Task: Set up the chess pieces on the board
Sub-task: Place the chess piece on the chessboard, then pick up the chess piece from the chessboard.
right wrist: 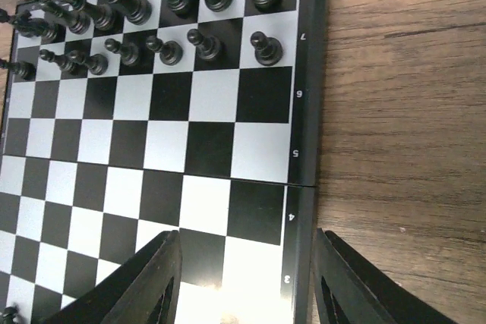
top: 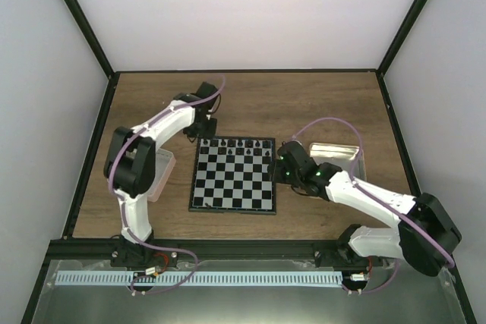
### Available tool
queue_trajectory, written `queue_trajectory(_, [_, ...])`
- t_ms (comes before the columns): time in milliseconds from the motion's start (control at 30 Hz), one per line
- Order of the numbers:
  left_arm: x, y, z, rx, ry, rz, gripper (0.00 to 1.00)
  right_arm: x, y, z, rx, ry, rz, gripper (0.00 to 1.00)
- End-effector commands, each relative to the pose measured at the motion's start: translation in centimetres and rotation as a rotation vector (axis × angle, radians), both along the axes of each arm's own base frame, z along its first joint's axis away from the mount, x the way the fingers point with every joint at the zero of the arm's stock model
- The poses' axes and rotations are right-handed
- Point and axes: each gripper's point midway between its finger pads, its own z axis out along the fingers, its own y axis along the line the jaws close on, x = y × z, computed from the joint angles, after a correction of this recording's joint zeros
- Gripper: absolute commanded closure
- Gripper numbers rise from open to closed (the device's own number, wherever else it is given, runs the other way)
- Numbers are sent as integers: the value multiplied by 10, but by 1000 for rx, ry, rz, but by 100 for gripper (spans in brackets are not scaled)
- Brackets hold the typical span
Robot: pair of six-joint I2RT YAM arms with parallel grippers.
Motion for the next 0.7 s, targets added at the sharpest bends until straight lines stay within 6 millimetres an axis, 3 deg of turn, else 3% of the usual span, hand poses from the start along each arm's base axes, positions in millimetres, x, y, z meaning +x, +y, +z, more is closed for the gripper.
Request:
queue_trajectory(0, [9,6,75,-58,-201,40,59,7,18,27,46,-61,56,51])
queue_trajectory(100, [4,12,108,-96,-308,68,57,-1,41,36,40,-93,133,46])
queue_trajectory(200, [-6,19,136,-150,-415,94,53,-14,77,46,35,-124,260,43])
queue_trajectory(367, [-24,35,180,-218,-583,148,45,-41,126,32,-73,-92,401,42])
queue_trajectory(500, [-37,47,200,-239,-655,182,43,-65,152,16,-158,-62,480,42])
queue_trajectory(667, [-48,51,209,-273,-703,191,41,-97,189,2,-205,-63,654,46])
